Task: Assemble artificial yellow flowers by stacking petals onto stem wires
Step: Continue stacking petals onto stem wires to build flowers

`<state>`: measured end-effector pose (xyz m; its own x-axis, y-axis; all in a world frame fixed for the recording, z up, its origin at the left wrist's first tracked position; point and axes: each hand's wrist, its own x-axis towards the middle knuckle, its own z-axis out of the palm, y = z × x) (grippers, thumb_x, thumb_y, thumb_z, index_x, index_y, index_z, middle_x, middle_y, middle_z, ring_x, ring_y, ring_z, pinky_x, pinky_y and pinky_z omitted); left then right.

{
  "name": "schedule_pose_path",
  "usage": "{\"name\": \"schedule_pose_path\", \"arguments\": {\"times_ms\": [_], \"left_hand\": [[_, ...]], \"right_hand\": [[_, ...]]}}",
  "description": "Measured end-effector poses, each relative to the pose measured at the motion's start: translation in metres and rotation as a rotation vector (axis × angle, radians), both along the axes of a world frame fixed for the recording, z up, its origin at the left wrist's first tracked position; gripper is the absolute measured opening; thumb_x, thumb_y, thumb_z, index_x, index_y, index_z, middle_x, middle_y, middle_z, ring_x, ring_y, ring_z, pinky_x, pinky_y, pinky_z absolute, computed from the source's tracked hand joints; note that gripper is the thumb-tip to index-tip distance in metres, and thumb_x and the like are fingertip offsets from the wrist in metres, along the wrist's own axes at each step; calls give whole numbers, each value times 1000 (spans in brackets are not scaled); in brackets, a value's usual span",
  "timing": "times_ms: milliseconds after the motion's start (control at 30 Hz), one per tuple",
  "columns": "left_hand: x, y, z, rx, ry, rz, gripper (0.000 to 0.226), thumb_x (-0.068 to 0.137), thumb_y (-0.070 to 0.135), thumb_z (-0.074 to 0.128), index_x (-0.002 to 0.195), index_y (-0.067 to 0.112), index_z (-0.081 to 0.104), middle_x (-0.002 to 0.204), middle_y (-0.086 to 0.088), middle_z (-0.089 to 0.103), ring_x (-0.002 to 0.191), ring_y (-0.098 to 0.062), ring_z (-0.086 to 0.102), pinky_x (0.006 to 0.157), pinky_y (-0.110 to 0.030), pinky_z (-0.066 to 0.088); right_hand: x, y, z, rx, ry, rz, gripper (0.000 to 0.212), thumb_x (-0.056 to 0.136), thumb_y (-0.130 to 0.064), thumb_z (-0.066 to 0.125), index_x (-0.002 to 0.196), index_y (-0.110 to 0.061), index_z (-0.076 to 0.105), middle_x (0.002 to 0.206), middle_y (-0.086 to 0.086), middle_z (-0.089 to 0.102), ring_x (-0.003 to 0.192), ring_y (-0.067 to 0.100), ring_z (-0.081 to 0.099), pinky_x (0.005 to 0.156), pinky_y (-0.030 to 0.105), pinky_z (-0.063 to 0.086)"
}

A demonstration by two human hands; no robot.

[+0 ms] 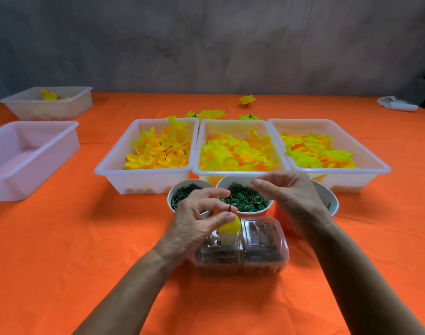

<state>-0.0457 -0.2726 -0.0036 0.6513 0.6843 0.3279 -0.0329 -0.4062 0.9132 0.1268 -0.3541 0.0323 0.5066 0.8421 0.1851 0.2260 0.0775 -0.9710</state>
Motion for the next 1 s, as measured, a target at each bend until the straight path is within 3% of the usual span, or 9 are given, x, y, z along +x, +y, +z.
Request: {"name": "schedule_pose_path", "arguments": {"times_ms": [67, 167, 367, 533, 600, 700, 767, 867, 1000], "left_hand": [[2, -1, -3, 0, -37, 17, 12, 67, 29, 73, 76, 22, 75, 109, 5, 66, 113, -11, 55, 91, -19, 47], [2, -2, -5, -17, -50, 15, 13, 68, 28, 73, 75, 19, 76, 108, 6, 66, 112, -10, 56, 86, -26, 53], [0, -2, -3, -6, -17, -1, 4, 73, 20, 76, 76, 18, 76, 106, 8, 66, 110, -6, 56, 84, -21, 51], [0, -2, -2, -55, -31, -5, 5, 71, 20, 75, 76, 21, 77, 103, 10, 67, 108, -7, 58, 84, -25, 53], [0, -2, -2, -57, -33, -15, 6, 71, 18, 76, 75, 22, 77, 101, 11, 67, 107, -7, 58, 82, -21, 52], [1, 1, -2, -27, -23, -13, 8, 72, 17, 78, 73, 25, 76, 101, 9, 67, 106, -9, 59, 81, -17, 50], [2, 2, -2, -29, -31, -1, 6, 70, 22, 77, 70, 28, 76, 101, 8, 68, 104, -9, 61, 79, -16, 50], [1, 2, -1, -94, -59, -27, 6, 68, 24, 79, 67, 28, 76, 100, 7, 69, 99, -7, 64, 76, -18, 51], [1, 2, 1, -132, -45, -48, 7, 68, 25, 80, 65, 28, 75, 100, 6, 69, 97, -9, 66, 76, -20, 51]], "right_hand": [[14, 16, 6, 21, -136, -114, 14, 81, -11, 72, 70, -21, 72, 64, -9, 70, 60, 0, 61, 59, 15, 48], [37, 55, 10, -67, -343, -187, 6, 81, -12, 72, 86, -11, 75, 84, 5, 73, 75, 9, 64, 72, 27, 51], [57, 126, 2, -388, -653, -51, 37, 81, -17, 74, 116, -9, 67, 125, 9, 63, 113, 24, 58, 91, 32, 45], [52, 149, -10, -556, -857, -29, 22, 85, -12, 67, 106, -10, 71, 118, 14, 65, 107, 31, 59, 83, 40, 51], [53, 149, -13, -513, -797, -109, 13, 84, -8, 64, 94, -4, 72, 103, 21, 67, 97, 36, 61, 70, 37, 46], [64, 144, -8, -355, -526, -280, 17, 83, -11, 69, 88, 5, 70, 95, 26, 68, 92, 36, 63, 74, 41, 48], [73, 139, -5, -328, -463, -302, 19, 82, -16, 72, 89, 2, 71, 87, 22, 69, 83, 29, 67, 70, 31, 49], [77, 132, -5, -294, -375, -292, 16, 79, -15, 74, 73, -3, 65, 61, 12, 60, 41, -1, 55, 39, 10, 36], [78, 127, -10, -193, -169, -287, 32, 81, -12, 72, 60, -9, 48, 53, 9, 51, 32, -1, 52, 32, 14, 32]]}}
